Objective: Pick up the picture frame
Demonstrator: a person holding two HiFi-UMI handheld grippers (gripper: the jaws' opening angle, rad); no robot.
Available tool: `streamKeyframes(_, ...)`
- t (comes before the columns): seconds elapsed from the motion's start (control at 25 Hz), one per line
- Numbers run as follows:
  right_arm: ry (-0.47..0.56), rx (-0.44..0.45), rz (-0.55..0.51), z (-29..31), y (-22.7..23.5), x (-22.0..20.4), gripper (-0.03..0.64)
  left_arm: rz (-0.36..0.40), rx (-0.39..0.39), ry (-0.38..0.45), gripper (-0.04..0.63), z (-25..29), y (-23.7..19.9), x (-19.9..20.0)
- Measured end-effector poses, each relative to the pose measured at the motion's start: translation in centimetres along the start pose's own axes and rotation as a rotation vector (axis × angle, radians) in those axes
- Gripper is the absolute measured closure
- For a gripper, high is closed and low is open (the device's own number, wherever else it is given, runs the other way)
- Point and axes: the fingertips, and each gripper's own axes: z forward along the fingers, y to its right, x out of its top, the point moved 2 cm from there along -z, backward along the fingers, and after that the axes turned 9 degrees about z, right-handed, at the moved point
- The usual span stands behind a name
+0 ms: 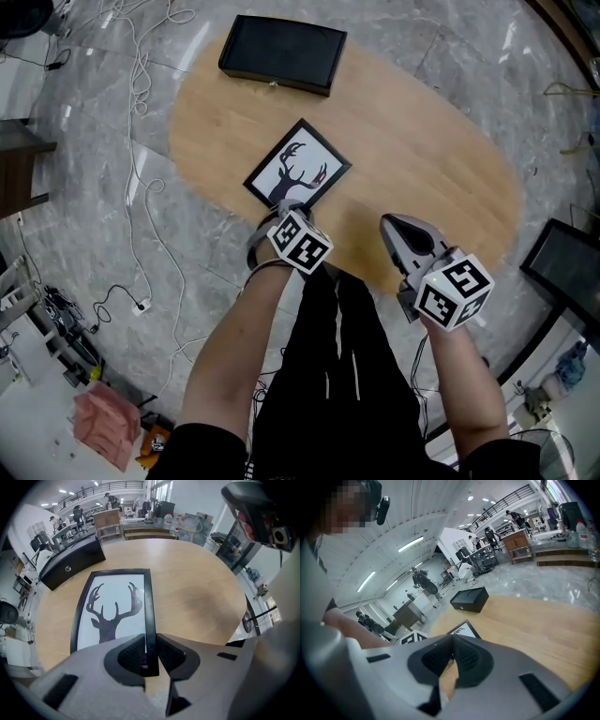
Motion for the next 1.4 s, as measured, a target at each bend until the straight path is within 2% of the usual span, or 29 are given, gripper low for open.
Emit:
streamKeyframes(0.2,-0.008,0.003,-0.001,-0.3,-0.3,-0.7,0.611,-0.028,0.01,-0.018,0.52,0.3,0.1,-0.3)
streamKeyframes(0.36,-0.018,0.011,-0.008,-0.6,-1.1,-0.9,0.611,-0.052,0.028,0.017,0.529,-0.2,0.1,-0.2)
streamKeyframes(0.64,-0.014,0.006,-0.028,-1.8,-1.8,0.3,0.611,-0.129,-0.011,0.099,0.528,-3.6,-0.3,1.5)
streamKeyframes(0.76,-0.008,0.007,-0.046,-2.8,-2.4,1.3,0.611,-0.138,0.005,0.141,0.528,-6.2,-0.6,2.7)
streamKeyframes(1.0,0.014,0.002,-0.068,-5.2,-4.2,4.0,0.611,-0.108,0.066,0.231,0.528,-13.0,-1.1,5.3)
streamKeyframes(1.24,0.052,0.01,-0.115,-8.4,-7.7,8.0,0.611,-0.101,0.146,0.34,0.528,-21.8,-2.1,7.7)
streamKeyframes(1.4,0.084,0.021,-0.138,-11.2,-10.4,10.3,0.611,-0.126,0.2,0.432,0.528,-28.7,-2.2,9.4)
